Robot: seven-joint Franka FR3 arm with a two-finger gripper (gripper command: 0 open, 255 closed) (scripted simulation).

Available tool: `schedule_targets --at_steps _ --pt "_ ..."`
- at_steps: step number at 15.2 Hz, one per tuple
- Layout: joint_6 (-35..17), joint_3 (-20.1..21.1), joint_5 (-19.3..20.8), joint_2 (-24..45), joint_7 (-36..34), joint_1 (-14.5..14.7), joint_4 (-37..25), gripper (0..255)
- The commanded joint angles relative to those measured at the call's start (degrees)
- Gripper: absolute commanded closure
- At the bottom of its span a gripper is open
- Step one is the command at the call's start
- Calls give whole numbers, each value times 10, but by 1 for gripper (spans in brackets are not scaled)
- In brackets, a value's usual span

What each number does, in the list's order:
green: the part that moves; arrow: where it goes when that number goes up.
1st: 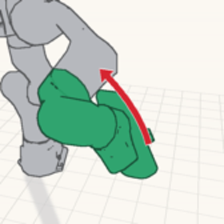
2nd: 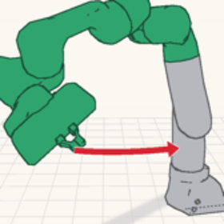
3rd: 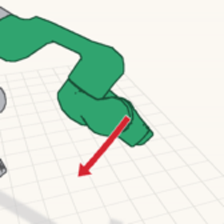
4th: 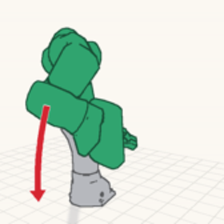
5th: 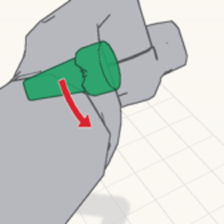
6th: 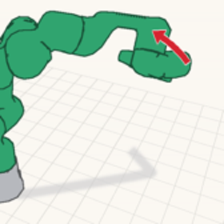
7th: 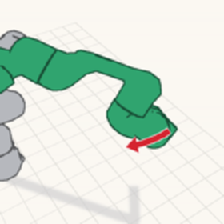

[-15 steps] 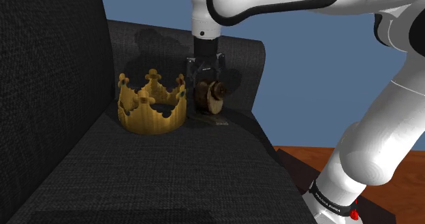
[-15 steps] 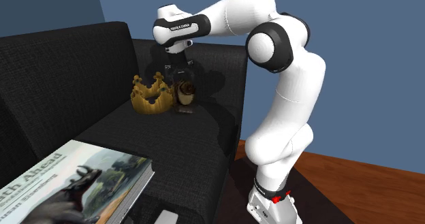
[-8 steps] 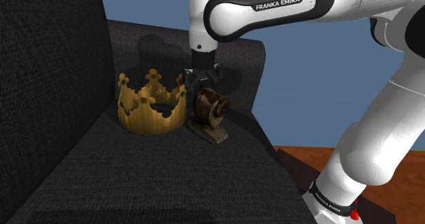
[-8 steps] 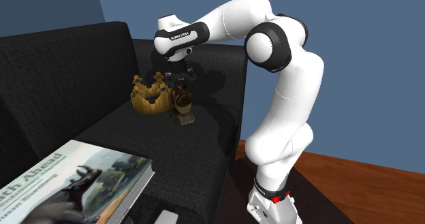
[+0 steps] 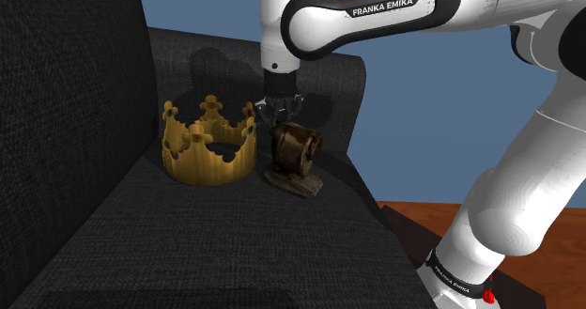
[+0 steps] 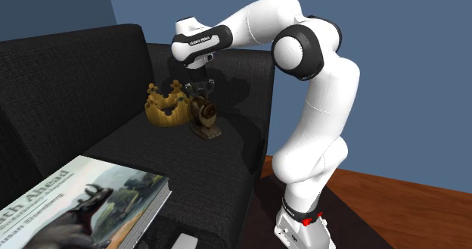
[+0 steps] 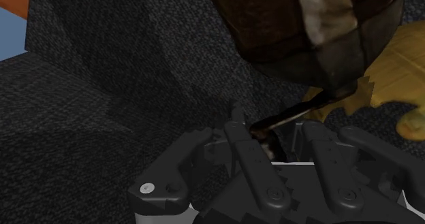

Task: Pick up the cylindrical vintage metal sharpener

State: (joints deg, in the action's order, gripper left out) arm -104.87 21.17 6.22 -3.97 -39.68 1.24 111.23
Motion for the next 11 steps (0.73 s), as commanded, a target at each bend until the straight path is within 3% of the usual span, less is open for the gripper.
schedule_targets --at_steps 1,11 --pt "0 1 0 2 0 0 2 255" --pt "62 -1 -4 -3 9 0 -56 255"
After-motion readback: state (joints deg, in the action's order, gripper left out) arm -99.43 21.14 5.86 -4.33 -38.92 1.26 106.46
